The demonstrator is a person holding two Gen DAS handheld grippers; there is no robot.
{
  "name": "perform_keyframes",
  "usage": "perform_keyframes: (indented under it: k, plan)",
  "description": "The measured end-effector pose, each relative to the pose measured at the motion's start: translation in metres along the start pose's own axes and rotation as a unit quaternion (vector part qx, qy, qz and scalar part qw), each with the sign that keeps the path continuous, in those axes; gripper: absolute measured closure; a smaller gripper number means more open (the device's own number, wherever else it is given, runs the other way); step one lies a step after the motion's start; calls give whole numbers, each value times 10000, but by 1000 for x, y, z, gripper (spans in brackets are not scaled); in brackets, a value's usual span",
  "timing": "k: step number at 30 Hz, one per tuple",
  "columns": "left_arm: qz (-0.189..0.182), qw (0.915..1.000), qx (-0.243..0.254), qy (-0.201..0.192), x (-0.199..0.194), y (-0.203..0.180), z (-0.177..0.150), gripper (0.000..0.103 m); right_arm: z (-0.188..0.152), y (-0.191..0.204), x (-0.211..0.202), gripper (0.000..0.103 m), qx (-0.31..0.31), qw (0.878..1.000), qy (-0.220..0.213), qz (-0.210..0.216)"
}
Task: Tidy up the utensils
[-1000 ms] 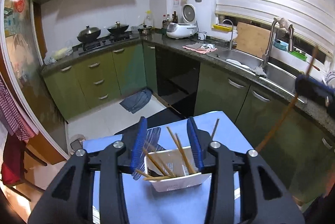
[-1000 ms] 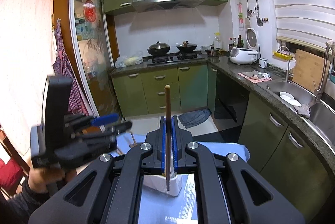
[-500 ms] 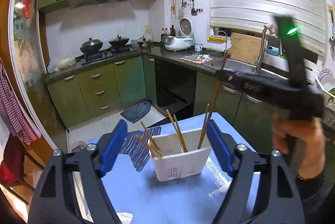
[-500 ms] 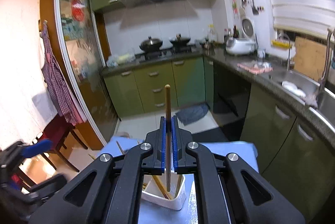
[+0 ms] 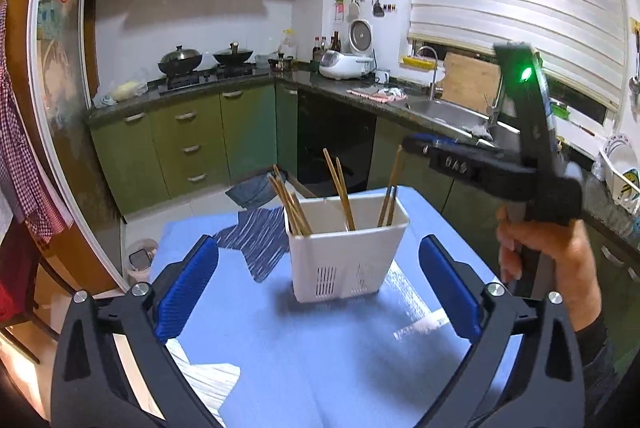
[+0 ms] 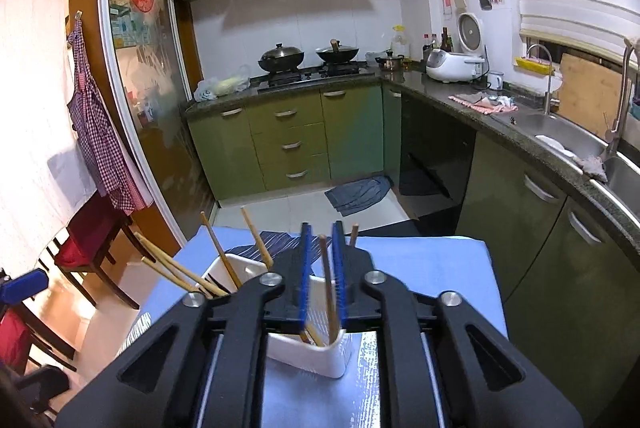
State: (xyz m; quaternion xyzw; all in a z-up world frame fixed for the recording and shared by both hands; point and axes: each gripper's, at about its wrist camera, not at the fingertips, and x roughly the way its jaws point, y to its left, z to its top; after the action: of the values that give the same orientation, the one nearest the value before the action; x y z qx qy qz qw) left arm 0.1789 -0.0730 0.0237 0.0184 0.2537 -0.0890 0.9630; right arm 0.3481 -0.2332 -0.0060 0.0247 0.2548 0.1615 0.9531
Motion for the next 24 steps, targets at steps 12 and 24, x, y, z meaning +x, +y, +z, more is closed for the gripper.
perform_keyframes:
  k: [12,24]
  plan:
    - [-104,9998,-56,150,-15,-5,-43,7,-93,16,-126,59,-75,9980,-575,-250]
    - [-6,9995,-269,135,-65,3,-95,7,-205,36,-218,10,14,9939,-1006,-449]
